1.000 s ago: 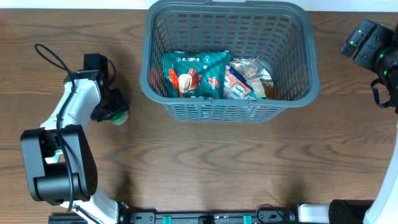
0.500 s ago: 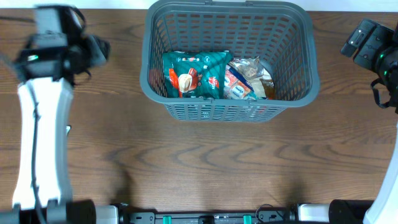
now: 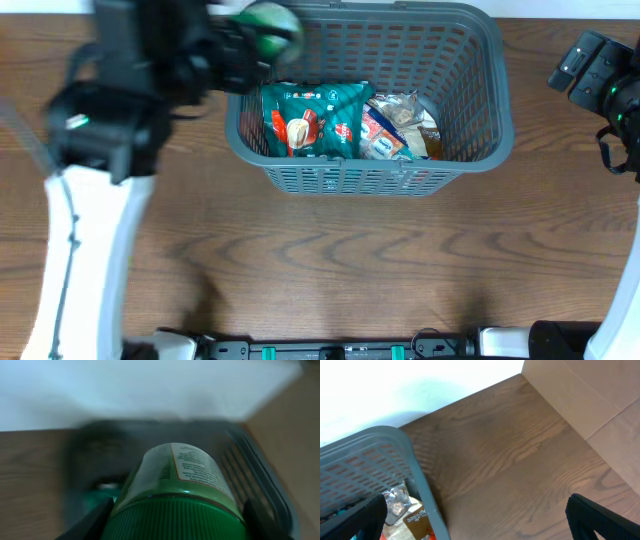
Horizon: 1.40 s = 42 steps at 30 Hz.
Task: Pack container
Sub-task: 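Lift the Knorr jar with the left gripper and place it in the basket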
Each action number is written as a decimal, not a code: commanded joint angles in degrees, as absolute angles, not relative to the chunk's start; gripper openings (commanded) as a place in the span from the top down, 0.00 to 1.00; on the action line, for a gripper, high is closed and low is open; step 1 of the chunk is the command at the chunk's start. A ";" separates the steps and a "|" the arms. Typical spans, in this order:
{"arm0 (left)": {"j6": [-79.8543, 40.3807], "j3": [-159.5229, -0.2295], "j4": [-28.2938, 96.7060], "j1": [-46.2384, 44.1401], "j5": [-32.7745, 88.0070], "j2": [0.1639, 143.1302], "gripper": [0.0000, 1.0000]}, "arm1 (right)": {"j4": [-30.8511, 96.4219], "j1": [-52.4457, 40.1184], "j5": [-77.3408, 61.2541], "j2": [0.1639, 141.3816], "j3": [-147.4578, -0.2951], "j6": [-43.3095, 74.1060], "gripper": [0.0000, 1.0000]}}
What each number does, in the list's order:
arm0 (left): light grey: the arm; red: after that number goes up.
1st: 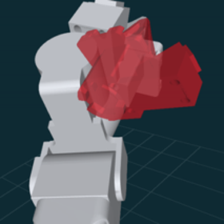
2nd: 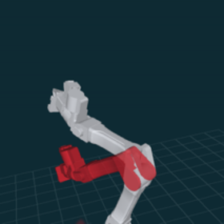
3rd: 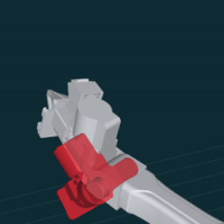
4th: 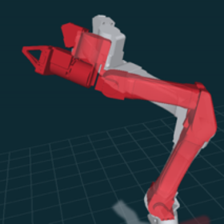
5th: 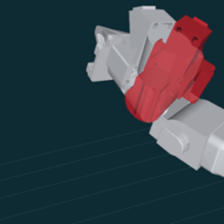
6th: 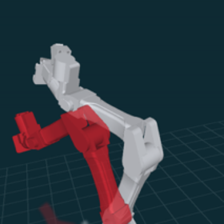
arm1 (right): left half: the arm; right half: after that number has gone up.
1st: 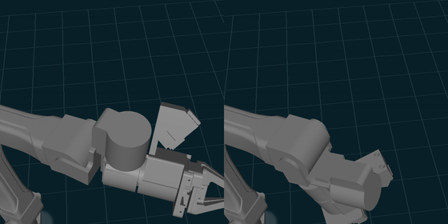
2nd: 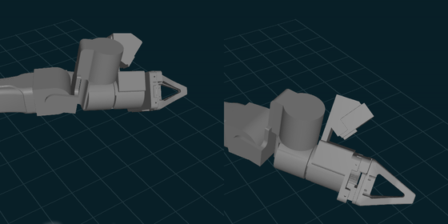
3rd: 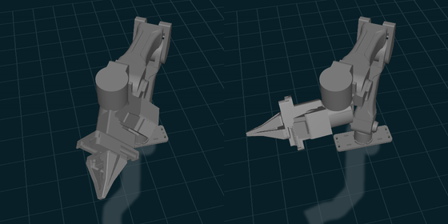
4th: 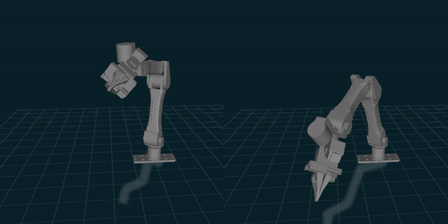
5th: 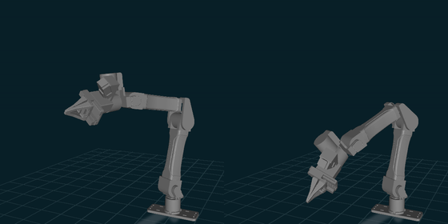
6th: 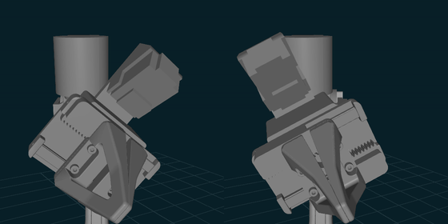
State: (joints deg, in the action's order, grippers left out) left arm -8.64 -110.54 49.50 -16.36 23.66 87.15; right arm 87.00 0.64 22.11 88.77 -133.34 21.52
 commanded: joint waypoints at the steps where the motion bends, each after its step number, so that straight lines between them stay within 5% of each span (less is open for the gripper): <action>1: -1.85 -110.61 48.71 -22.76 26.55 90.21 0.94 | 87.05 1.10 22.87 88.84 -133.43 22.26 0.01; 22: -0.64 -110.61 44.14 -31.57 23.29 116.31 0.94 | 87.05 1.10 22.87 88.84 -133.43 22.26 0.01; 23: -0.67 -110.61 44.18 -31.59 23.33 116.33 0.88 | 87.05 1.10 22.87 88.84 -133.43 22.26 0.01; 25: -1.17 -110.61 44.23 -31.57 23.35 116.01 0.08 | 87.05 1.10 22.87 88.84 -133.43 22.26 0.01; 26: -1.74 -110.61 44.21 -31.57 23.35 115.57 0.03 | 87.05 1.10 22.87 88.84 -133.43 22.26 0.01; 34: -4.47 -112.60 43.42 -30.17 19.57 106.98 0.01 | 87.05 1.10 22.87 88.84 -133.43 22.26 0.01; 42: -14.11 -119.20 58.70 -19.90 -6.04 93.43 0.01 | 87.05 1.10 22.87 88.84 -133.43 22.26 0.01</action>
State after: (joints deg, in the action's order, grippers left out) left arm -7.38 -117.30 55.11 -24.53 8.19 98.83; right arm 86.98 0.64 22.13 88.77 -133.34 21.52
